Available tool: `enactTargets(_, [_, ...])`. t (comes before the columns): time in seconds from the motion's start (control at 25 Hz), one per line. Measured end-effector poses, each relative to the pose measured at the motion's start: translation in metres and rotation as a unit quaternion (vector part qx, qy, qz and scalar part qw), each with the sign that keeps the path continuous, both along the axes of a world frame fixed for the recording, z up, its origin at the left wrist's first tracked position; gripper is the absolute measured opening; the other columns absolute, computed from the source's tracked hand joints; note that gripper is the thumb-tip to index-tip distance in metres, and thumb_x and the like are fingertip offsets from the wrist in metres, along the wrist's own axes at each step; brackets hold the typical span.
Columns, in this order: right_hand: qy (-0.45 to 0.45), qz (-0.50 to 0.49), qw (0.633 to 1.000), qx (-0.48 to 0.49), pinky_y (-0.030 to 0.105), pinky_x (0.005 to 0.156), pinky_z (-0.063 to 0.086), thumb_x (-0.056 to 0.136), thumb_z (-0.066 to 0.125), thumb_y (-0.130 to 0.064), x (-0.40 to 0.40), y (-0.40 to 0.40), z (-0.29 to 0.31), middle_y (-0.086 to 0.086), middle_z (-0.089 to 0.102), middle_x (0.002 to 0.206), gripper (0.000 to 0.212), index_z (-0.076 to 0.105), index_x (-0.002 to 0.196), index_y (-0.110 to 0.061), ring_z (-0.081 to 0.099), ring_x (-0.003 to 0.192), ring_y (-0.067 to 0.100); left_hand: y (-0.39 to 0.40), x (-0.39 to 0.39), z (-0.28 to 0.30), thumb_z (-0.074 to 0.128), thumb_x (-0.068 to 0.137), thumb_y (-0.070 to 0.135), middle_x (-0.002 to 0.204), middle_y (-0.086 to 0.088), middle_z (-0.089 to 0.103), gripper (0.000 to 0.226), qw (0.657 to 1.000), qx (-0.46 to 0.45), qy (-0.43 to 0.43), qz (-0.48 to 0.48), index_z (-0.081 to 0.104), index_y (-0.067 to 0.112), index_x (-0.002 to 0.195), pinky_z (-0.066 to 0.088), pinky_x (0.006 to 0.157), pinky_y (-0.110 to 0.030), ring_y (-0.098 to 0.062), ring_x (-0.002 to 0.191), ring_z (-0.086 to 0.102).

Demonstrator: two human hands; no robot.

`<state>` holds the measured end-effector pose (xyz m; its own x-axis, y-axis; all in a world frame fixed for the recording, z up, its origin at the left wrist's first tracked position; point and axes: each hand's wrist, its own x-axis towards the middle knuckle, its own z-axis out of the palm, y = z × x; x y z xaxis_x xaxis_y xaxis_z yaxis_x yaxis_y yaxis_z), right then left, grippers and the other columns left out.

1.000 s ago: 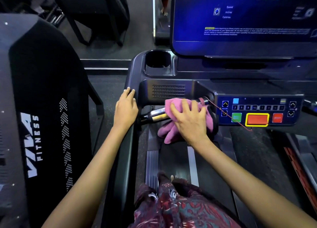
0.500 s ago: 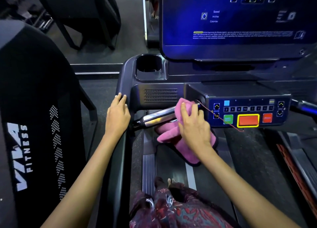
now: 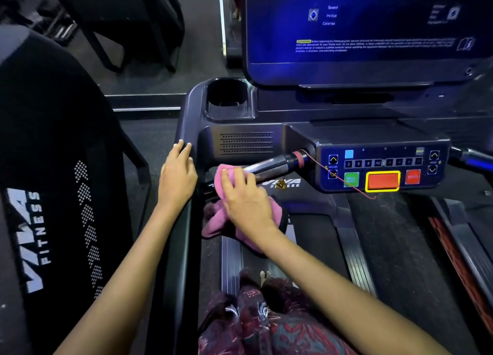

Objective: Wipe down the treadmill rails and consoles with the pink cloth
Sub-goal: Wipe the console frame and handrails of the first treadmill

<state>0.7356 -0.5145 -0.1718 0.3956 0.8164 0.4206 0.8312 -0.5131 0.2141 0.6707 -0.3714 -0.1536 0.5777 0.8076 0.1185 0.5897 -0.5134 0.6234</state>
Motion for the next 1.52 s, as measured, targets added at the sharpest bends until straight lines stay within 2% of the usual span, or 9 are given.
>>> enactTargets(0.28, [-0.016,-0.134,0.987,0.090,0.025,0.040,0.043,0.058,0.077,-0.035,0.071,-0.055,0.013,0.014,0.061,0.099,0.064,0.062,0.118,-0.018,0.059,0.074,0.027,-0.002,-0.001,0.001,0.036,0.097,0.009,0.151,-0.006,0.031,0.042,1.000,0.005,0.005,-0.004,0.042,0.006,0.139,0.021,0.114,-0.034,-0.018,0.142,0.023])
enactTargets(0.48, [0.196,0.027,0.965,0.174,0.033,0.061,0.052,0.073,0.052,-0.031,0.040,-0.057,-0.011,0.011,0.046,0.113,0.057,0.053,0.128,-0.015,0.057,0.089,0.031,-0.001,0.000,0.000,0.037,0.096,0.008,0.150,-0.007,0.032,0.042,1.000,0.011,0.005,-0.004,0.043,0.005,0.138,0.022,0.114,-0.035,-0.019,0.142,0.023])
enactTargets(0.68, [0.622,0.034,0.705,0.339,0.020,0.094,0.041,0.086,0.057,-0.008,0.025,-0.075,-0.035,-0.004,0.057,0.115,0.035,0.057,0.115,-0.026,0.055,0.104,0.001,-0.001,-0.001,0.000,0.037,0.096,0.007,0.150,-0.007,0.032,0.042,1.000,0.008,0.003,-0.007,0.043,0.005,0.138,0.021,0.114,-0.034,-0.019,0.141,0.023])
enactTargets(0.84, [0.804,-0.077,0.392,0.441,0.023,0.080,0.051,0.093,0.047,-0.006,0.039,-0.077,-0.021,0.004,0.066,0.103,0.025,0.060,0.107,-0.022,0.062,0.090,0.013,0.000,0.000,-0.001,0.036,0.096,0.008,0.150,-0.008,0.032,0.042,1.000,0.009,0.003,-0.007,0.043,0.005,0.138,0.021,0.114,-0.035,-0.020,0.142,0.023])
enactTargets(1.0, [0.844,-0.130,0.243,0.460,0.023,0.062,0.055,0.093,0.046,-0.013,0.047,-0.049,-0.018,0.005,0.063,0.084,0.024,0.050,0.116,-0.018,0.062,0.070,0.014,0.000,0.000,0.000,0.036,0.096,0.007,0.150,-0.007,0.032,0.042,1.000,0.007,0.004,-0.002,0.043,0.005,0.138,0.022,0.114,-0.034,-0.019,0.141,0.023])
enactTargets(1.2, [0.731,-0.157,0.569,0.341,0.025,0.065,0.051,0.093,0.046,-0.023,0.045,-0.056,-0.023,0.001,0.063,0.075,0.012,0.056,0.100,-0.019,0.056,0.073,0.017,0.000,0.001,-0.001,0.037,0.096,0.007,0.150,-0.006,0.033,0.042,1.000,0.006,0.001,-0.001,0.045,0.006,0.137,0.024,0.113,-0.035,-0.018,0.141,0.025])
enactTargets(1.28, [0.686,-0.154,0.622,0.345,0.032,0.080,0.050,0.093,0.043,-0.026,0.062,-0.060,-0.026,-0.001,0.063,0.076,0.014,0.055,0.089,-0.020,0.056,0.074,0.016,0.000,0.000,-0.001,0.037,0.096,0.008,0.150,-0.006,0.033,0.042,1.000,0.008,0.002,0.000,0.044,0.006,0.137,0.024,0.113,-0.035,-0.018,0.141,0.025])
enactTargets(1.44, [0.690,-0.155,0.653,0.271,0.030,0.072,0.043,0.096,0.038,-0.026,0.063,-0.053,-0.019,0.000,0.058,0.071,0.022,0.053,0.081,-0.019,0.055,0.074,0.020,0.000,0.001,-0.002,0.036,0.096,0.008,0.150,-0.007,0.033,0.043,1.000,0.013,0.008,-0.004,0.043,0.005,0.138,0.023,0.114,-0.035,-0.019,0.141,0.024])
enactTargets(1.52, [0.788,-0.117,0.556,0.239,0.025,0.068,0.048,0.098,0.036,-0.015,0.052,-0.052,-0.020,-0.004,0.060,0.076,0.029,0.058,0.079,-0.020,0.061,0.081,0.019,0.001,0.002,-0.002,0.036,0.095,0.007,0.150,-0.008,0.033,0.043,1.000,0.018,0.011,-0.004,0.044,0.005,0.137,0.023,0.113,-0.036,-0.020,0.141,0.024])
